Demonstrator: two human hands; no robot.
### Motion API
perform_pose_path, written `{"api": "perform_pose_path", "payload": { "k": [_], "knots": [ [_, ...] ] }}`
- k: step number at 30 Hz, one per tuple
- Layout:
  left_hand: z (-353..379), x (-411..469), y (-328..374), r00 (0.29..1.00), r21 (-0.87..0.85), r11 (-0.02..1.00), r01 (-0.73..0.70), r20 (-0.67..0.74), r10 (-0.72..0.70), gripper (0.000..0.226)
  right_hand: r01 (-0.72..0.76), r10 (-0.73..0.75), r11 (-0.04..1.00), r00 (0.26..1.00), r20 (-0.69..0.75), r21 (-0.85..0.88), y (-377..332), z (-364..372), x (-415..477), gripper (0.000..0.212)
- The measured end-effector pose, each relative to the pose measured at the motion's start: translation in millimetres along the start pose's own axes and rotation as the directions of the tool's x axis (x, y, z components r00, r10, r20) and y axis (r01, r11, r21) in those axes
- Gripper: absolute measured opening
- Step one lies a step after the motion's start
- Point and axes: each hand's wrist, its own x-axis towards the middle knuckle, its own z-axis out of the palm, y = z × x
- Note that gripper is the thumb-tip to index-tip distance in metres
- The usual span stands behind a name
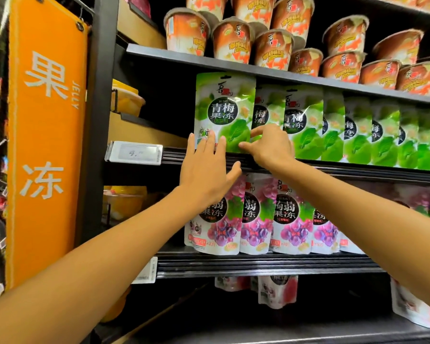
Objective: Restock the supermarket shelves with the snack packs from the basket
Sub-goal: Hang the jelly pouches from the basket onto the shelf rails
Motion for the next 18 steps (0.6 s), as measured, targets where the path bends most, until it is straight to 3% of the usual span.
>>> {"api": "perform_pose_path", "payload": {
  "k": [9,14,18],
  "knots": [
    [-5.1,1.6,3.3,1.000,-0.074,0.997,0.001,-0.014,-0.002,0.066,0.012,-0.011,1.000,0.999,-0.039,0.005,8.7,-3.8,-1.8,0.031],
    [-12.4,-1.5,5.2,0.992,-0.180,0.984,-0.012,-0.125,-0.010,0.057,0.059,-0.058,0.993,0.998,-0.017,0.098,17.7,-9.0,-8.1,0.026],
    [-18.8,-13.8,15.7,0.976,-0.359,0.932,-0.050,-0.215,-0.031,0.043,0.126,-0.113,0.977,0.990,-0.085,0.169,31.8,-12.6,-17.8,0.025]
  ]
}}
